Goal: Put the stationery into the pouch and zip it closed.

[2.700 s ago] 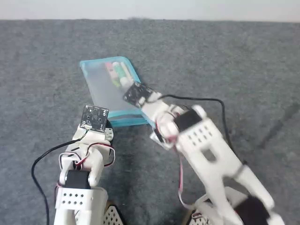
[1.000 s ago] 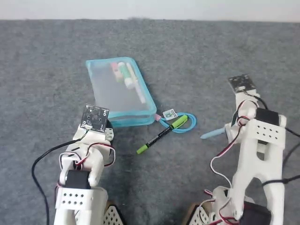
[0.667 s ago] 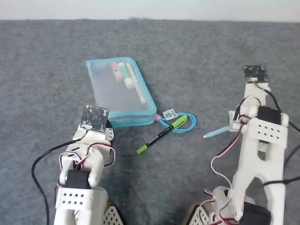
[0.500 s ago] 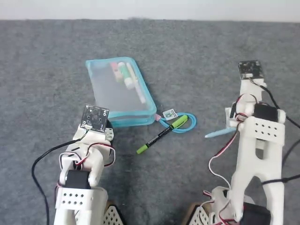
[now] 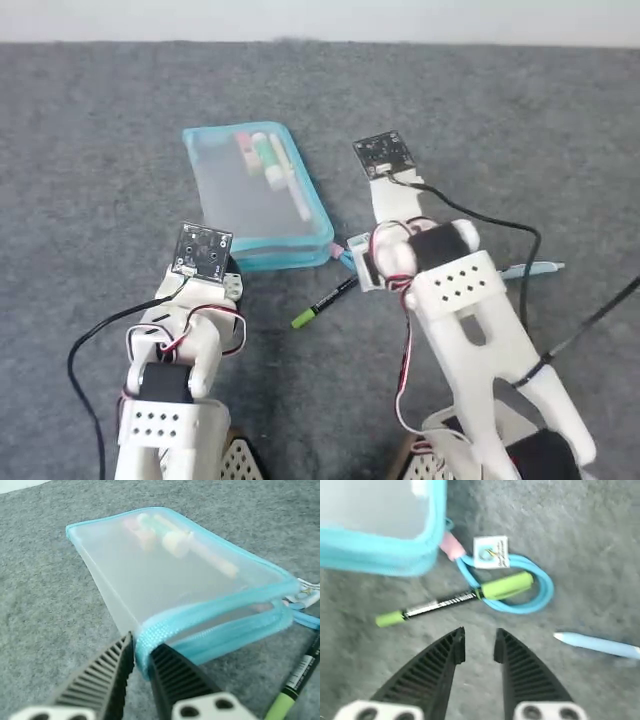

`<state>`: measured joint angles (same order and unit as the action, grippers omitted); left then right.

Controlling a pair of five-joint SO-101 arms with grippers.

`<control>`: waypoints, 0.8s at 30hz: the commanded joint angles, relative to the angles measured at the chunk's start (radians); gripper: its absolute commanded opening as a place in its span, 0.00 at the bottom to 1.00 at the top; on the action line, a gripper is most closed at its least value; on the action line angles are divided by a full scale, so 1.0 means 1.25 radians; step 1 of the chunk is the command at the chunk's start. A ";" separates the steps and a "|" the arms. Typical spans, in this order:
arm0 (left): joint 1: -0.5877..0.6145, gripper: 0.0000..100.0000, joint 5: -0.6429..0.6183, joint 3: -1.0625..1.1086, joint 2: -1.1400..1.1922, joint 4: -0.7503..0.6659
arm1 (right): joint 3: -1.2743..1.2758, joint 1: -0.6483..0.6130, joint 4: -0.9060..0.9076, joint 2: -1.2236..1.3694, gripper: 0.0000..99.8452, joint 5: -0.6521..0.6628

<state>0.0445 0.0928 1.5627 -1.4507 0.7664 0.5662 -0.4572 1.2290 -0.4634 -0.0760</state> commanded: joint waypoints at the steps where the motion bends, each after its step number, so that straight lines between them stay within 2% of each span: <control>1: -0.007 0.01 -0.010 -0.014 -0.015 -0.032 | -0.009 -0.039 -0.031 -0.004 0.22 -0.126; 3: -0.007 0.01 -0.009 -0.014 -0.015 -0.032 | -0.007 -0.063 -0.053 0.035 0.28 -0.200; 5: -0.007 0.01 -0.009 -0.014 -0.015 -0.032 | -0.009 -0.080 -0.089 0.089 0.29 -0.261; 11: -0.004 0.01 -0.007 -0.014 -0.015 -0.029 | -0.020 -0.085 -0.203 0.224 0.21 -0.331; 24: -0.006 0.01 -0.007 -0.014 -0.015 -0.032 | -0.039 -0.066 -0.195 0.301 0.19 -0.345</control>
<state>0.0445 0.0928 1.5627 -1.4507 0.7664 0.5646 -0.5570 0.9835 -0.1212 -0.4933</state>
